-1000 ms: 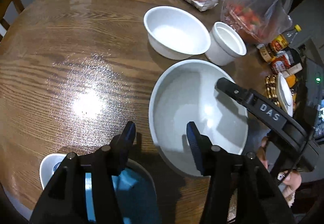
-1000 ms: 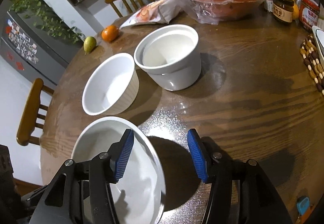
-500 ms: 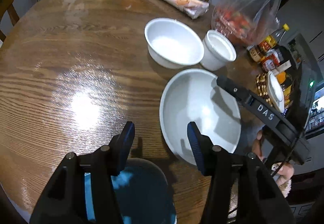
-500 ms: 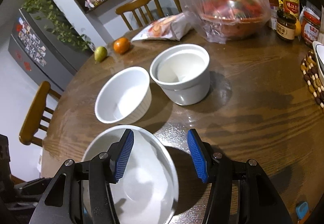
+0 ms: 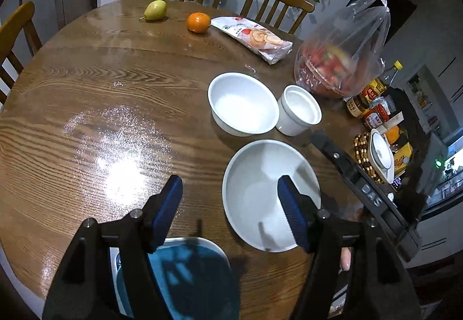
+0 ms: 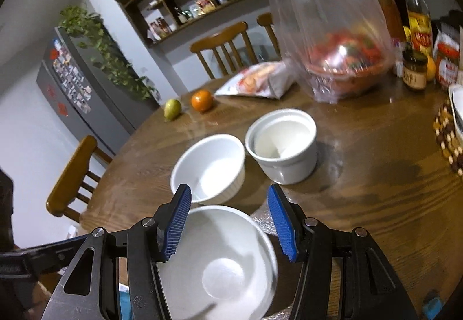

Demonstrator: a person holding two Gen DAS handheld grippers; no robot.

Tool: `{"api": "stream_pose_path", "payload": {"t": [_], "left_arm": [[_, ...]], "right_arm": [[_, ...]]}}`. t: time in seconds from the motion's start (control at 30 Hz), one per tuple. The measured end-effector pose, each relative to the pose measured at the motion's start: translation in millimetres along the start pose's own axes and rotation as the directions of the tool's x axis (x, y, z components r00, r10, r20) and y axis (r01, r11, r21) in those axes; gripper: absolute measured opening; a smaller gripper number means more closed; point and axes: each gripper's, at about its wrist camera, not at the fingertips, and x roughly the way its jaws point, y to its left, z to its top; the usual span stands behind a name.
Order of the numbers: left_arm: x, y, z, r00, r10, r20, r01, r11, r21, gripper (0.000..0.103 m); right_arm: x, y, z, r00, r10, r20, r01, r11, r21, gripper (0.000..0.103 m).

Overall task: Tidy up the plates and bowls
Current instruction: 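Move both tools to the smaller white bowl and grasp its rim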

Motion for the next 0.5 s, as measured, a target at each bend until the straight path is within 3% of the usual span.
{"api": "stream_pose_path", "payload": {"t": [0.07, 0.13, 0.23, 0.3, 0.33, 0.5], "left_arm": [[-2.1, 0.3, 5.9, 1.0, 0.018, 0.007, -0.018, 1.0, 0.0, 0.067], [-5.5, -1.1, 13.2, 0.999, 0.033, 0.028, -0.033, 0.999, 0.001, 0.068], [-10.1, -1.9, 22.2, 0.999, 0.027, 0.047, -0.026, 1.0, -0.015, 0.079], [-15.9, -0.2, 33.5, 0.997, 0.027, 0.074, -0.023, 0.998, -0.053, 0.079], [-19.2, 1.0, 38.7, 0.996, 0.027, 0.088, -0.022, 0.998, -0.062, 0.079], [-20.3, 2.8, 60.2, 0.991, 0.045, 0.123, -0.034, 0.995, -0.09, 0.079]], "right_arm": [[-5.9, 7.2, 7.1, 1.0, 0.011, -0.002, -0.011, 1.0, -0.016, 0.062], [-11.5, 17.2, 16.5, 1.0, 0.013, -0.007, -0.013, 0.999, -0.049, 0.079], [-19.3, 42.8, 34.1, 1.0, 0.028, -0.014, -0.03, 0.989, -0.148, 0.08], [-20.9, 60.4, 49.3, 1.0, 0.002, -0.018, -0.005, 0.984, -0.18, 0.081], [-21.2, 67.0, 58.9, 1.0, -0.029, -0.004, 0.027, 0.983, -0.182, 0.082], [-1.6, 74.3, 100.0, 0.998, 0.018, -0.065, -0.025, 0.993, -0.113, 0.082]]}}
